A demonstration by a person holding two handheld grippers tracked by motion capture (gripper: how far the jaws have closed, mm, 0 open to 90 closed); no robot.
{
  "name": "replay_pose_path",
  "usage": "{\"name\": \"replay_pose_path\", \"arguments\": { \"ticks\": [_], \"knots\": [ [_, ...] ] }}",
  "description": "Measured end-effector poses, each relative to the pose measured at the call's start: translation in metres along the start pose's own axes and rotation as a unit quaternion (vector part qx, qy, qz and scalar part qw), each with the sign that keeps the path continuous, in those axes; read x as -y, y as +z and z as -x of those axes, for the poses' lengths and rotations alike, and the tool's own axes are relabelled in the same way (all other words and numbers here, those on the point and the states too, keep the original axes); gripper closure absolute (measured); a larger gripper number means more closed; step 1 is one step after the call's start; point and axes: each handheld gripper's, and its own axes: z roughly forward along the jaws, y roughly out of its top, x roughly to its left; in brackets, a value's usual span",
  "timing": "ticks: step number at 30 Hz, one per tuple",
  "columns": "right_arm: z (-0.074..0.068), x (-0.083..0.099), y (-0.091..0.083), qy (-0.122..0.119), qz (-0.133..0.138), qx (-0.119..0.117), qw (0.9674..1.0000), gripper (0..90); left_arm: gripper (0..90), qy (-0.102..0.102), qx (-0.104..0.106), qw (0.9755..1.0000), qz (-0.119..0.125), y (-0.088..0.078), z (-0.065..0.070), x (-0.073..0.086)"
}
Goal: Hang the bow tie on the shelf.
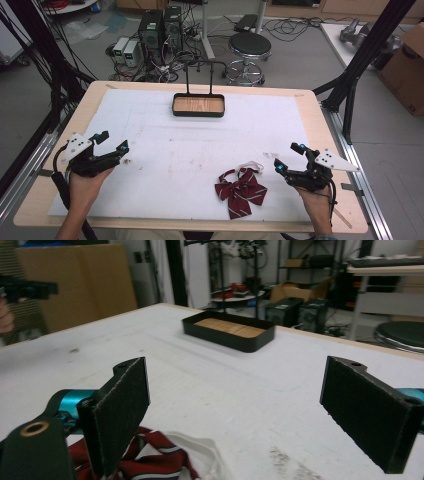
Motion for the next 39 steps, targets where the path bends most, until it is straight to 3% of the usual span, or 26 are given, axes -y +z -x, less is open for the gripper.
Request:
{"name": "replay_pose_path", "arguments": {
  "ticks": [4, 10, 11, 12, 15, 16, 18, 25, 28, 39],
  "knots": [
    [-0.003, 0.001, 0.004, -0.011, -0.008, -0.026, 0.9996, 11.5, 23.2, 0.001, 0.001, 1.0000, 0.000, 0.000, 0.000, 0.000],
    [-0.015, 0.003, 0.014, -0.037, -0.029, -0.094, 0.9944, 15.2, 23.2, 0.000, 0.002, 1.0000, 0.000, 0.001, 0.001, 0.000],
    [-0.015, 0.003, 0.014, -0.037, -0.029, -0.094, 0.9944, 15.2, 23.2, 0.000, 0.002, 1.0000, 0.001, 0.001, 0.001, 0.000],
    [-0.017, 0.005, 0.018, -0.032, -0.037, -0.122, 0.9913, 15.3, 23.2, 0.000, 0.003, 1.0000, 0.001, 0.000, 0.001, -0.001],
    [-0.020, 0.007, 0.022, -0.036, -0.046, -0.138, 0.9887, 16.5, 23.2, 0.000, 0.003, 1.0000, 0.002, 0.000, 0.001, -0.001],
    [-0.023, 0.009, 0.026, -0.039, -0.058, -0.158, 0.9850, 18.3, 23.2, 0.001, 0.003, 1.0000, 0.001, 0.000, 0.002, -0.001],
    [-0.026, 0.011, 0.031, -0.047, -0.070, -0.169, 0.9819, 20.4, 23.2, -0.001, 0.003, 1.0000, 0.002, 0.001, 0.002, -0.001],
    [-0.033, 0.018, 0.046, -0.053, -0.114, -0.194, 0.9729, 30.0, 23.2, 0.001, 0.004, 1.0000, 0.000, 0.001, 0.002, -0.001],
    [-0.038, 0.020, 0.052, -0.068, -0.125, -0.206, 0.9681, 34.4, 23.2, 0.000, 0.004, 1.0000, 0.001, 0.000, 0.002, -0.001],
    [-0.051, 0.030, 0.076, -0.095, -0.177, -0.221, 0.9545, 44.1, 23.4, 0.000, 0.007, 1.0000, 0.003, 0.000, 0.002, -0.001]
  ]
}}
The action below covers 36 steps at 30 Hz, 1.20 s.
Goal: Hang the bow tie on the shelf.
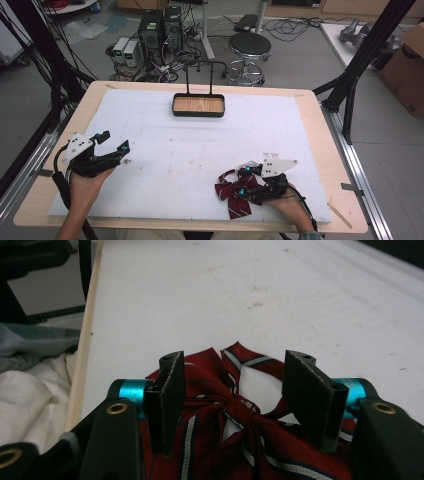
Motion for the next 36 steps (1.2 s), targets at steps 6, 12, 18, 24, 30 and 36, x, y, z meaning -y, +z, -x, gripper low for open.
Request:
{"name": "replay_pose_path", "arguments": {
  "ticks": [6, 12, 18, 24, 30, 36],
  "knots": [
    [0.000, 0.001, 0.007, -0.004, -0.021, -0.003, 0.9998, 49.5, 23.4, 0.001, 0.003, 1.0000, -0.002, 0.001, 0.001, 0.000],
    [0.000, 0.002, 0.013, -0.011, -0.048, 0.000, 0.9988, 52.8, 23.4, 0.002, 0.003, 1.0000, -0.002, 0.001, 0.001, 0.000],
    [0.000, 0.002, 0.015, -0.007, -0.059, -0.003, 0.9982, 54.7, 23.4, 0.001, 0.003, 1.0000, -0.001, 0.001, 0.001, 0.000],
    [0.001, 0.001, 0.019, -0.005, -0.077, 0.006, 0.9970, 57.3, 23.4, 0.002, 0.003, 1.0000, -0.002, 0.000, 0.002, 0.000],
    [0.002, 0.000, 0.022, 0.002, -0.092, 0.014, 0.9957, 62.3, 23.4, 0.003, 0.004, 1.0000, -0.002, 0.000, 0.002, 0.000],
    [0.001, 0.000, 0.022, -0.001, -0.092, 0.028, 0.9954, 70.9, 23.5, 0.002, 0.004, 1.0000, -0.002, 0.001, 0.003, 0.000]
  ]
}}
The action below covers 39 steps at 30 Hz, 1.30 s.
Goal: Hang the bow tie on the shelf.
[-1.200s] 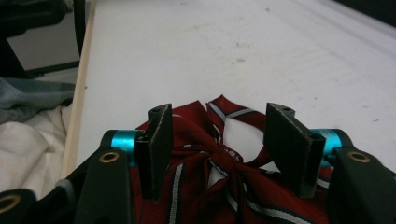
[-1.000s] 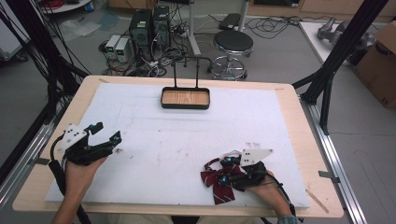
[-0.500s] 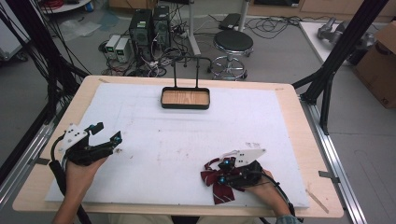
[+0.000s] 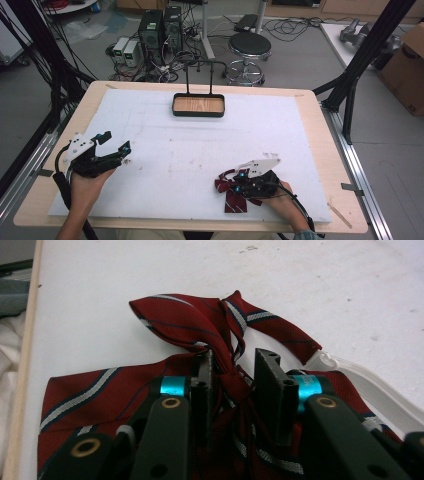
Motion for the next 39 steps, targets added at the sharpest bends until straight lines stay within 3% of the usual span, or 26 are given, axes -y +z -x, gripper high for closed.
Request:
{"name": "replay_pose_path", "arguments": {
  "ticks": [6, 13, 18, 26, 39],
  "knots": [
    [-0.002, -0.002, -0.008, -0.015, 0.022, 0.024, 0.9994, 72.2, 23.5, 0.000, -0.001, 1.0000, -0.001, 0.000, -0.001, 0.000],
    [-0.007, -0.010, -0.028, -0.025, 0.077, 0.047, 0.9956, 72.4, 23.5, 0.001, 0.000, 1.0000, -0.002, 0.001, 0.000, 0.001],
    [-0.008, -0.021, -0.041, -0.032, 0.100, 0.061, 0.9926, 72.5, 23.5, -0.001, 0.001, 1.0000, -0.001, 0.001, 0.001, 0.001],
    [0.008, -0.043, -0.056, -0.031, 0.115, 0.072, 0.9902, 72.6, 23.5, -0.005, 0.006, 1.0000, 0.004, 0.002, 0.001, 0.000],
    [0.046, -0.087, -0.052, -0.030, 0.122, 0.087, 0.9882, 72.5, 23.6, -0.003, 0.014, 0.9999, 0.006, 0.004, 0.001, 0.000]
  ]
}}
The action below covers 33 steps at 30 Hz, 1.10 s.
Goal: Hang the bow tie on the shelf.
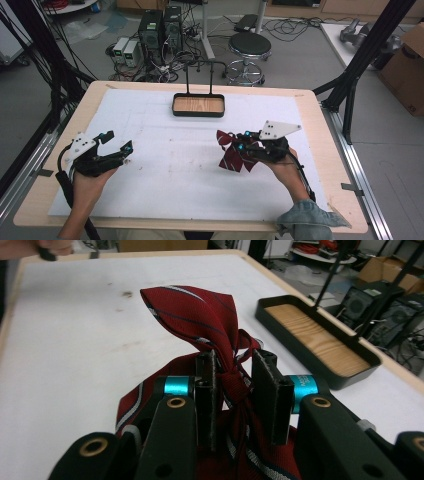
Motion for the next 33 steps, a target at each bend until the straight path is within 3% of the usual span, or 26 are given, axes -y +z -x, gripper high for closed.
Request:
{"name": "replay_pose_path", "arguments": {
  "ticks": [13, 19, 24, 33],
  "knots": [
    [0.044, -0.031, 0.026, -0.004, 0.014, 0.043, 0.9990, 72.5, 23.5, -0.002, 0.002, 1.0000, 0.004, -0.001, -0.003, -0.001],
    [0.066, -0.039, 0.034, 0.011, 0.033, 0.065, 0.9973, 72.5, 23.5, -0.002, 0.003, 1.0000, 0.004, -0.001, -0.003, 0.000],
    [0.085, -0.047, 0.044, 0.021, 0.035, 0.077, 0.9962, 72.5, 23.6, -0.003, 0.006, 1.0000, 0.004, 0.000, -0.003, 0.000],
    [0.102, -0.059, 0.070, 0.017, 0.016, 0.108, 0.9939, 72.5, 23.5, 0.000, 0.010, 0.9999, 0.001, 0.003, -0.002, 0.002]
  ]
}}
